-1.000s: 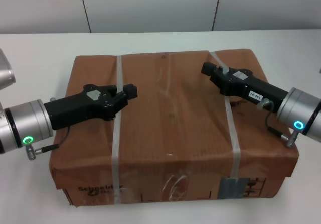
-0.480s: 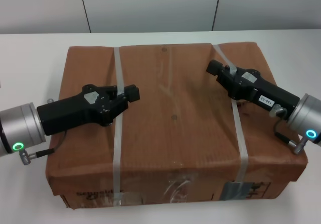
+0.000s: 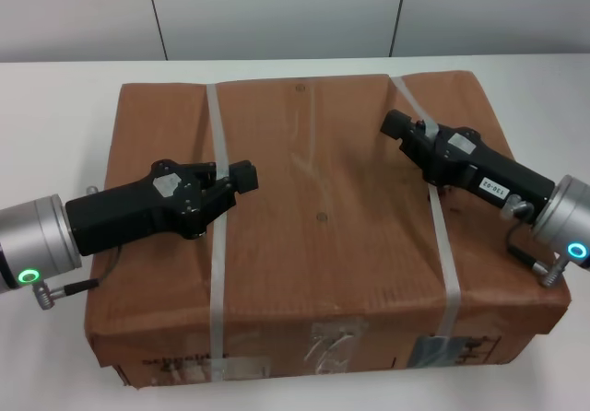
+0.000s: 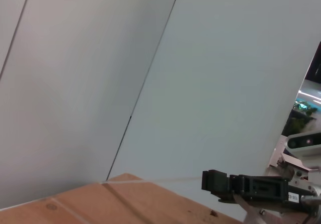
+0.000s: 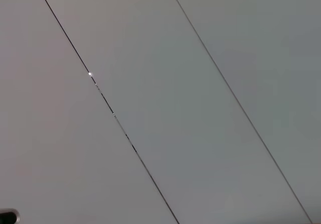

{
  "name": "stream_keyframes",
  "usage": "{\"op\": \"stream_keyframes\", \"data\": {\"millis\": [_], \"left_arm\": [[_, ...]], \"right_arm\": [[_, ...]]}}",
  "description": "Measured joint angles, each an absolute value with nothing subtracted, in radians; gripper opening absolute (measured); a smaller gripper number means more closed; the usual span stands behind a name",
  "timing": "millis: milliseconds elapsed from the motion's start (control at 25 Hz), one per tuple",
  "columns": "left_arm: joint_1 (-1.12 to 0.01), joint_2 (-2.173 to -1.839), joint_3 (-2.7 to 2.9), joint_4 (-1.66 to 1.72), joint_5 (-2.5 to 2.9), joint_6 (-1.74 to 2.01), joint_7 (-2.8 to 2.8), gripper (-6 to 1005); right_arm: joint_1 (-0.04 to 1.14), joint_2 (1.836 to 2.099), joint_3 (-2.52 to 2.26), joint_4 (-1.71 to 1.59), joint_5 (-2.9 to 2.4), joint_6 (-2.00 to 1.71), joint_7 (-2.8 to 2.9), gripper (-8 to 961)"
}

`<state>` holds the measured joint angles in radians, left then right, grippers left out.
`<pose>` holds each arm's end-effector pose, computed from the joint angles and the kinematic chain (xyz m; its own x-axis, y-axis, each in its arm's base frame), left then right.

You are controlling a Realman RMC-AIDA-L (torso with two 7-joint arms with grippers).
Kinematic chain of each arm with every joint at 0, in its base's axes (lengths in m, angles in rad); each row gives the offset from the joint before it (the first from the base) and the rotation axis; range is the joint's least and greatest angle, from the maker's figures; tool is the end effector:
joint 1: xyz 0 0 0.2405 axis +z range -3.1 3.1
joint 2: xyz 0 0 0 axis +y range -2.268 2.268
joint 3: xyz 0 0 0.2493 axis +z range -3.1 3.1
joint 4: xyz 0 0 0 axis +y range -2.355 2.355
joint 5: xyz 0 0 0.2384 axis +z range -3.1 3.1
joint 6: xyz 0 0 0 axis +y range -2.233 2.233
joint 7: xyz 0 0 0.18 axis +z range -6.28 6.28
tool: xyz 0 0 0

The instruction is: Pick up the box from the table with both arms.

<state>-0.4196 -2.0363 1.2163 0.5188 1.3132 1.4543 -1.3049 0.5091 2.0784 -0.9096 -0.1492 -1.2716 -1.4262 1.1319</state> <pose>-0.2376 0.3443 -0.0551 0.6168 0.3487 0.7057 0.5192 -0.8540 -0.0318 0.2645 0.3498 -0.0724 0.3859 -0.3709 -0.8447 -0.7312 -0.6813 -0.0349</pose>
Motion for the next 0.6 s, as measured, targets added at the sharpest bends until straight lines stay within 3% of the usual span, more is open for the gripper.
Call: {"op": "stream_keyframes", "data": {"millis": [600], "left_arm": [[-0.416,-2.038,1.217,0.529,1.313,1.457,-1.302,71]], "right_arm": [[0.510,2.078,-0.911,-0.149,-1.261,-1.431,1.132,42]]}}
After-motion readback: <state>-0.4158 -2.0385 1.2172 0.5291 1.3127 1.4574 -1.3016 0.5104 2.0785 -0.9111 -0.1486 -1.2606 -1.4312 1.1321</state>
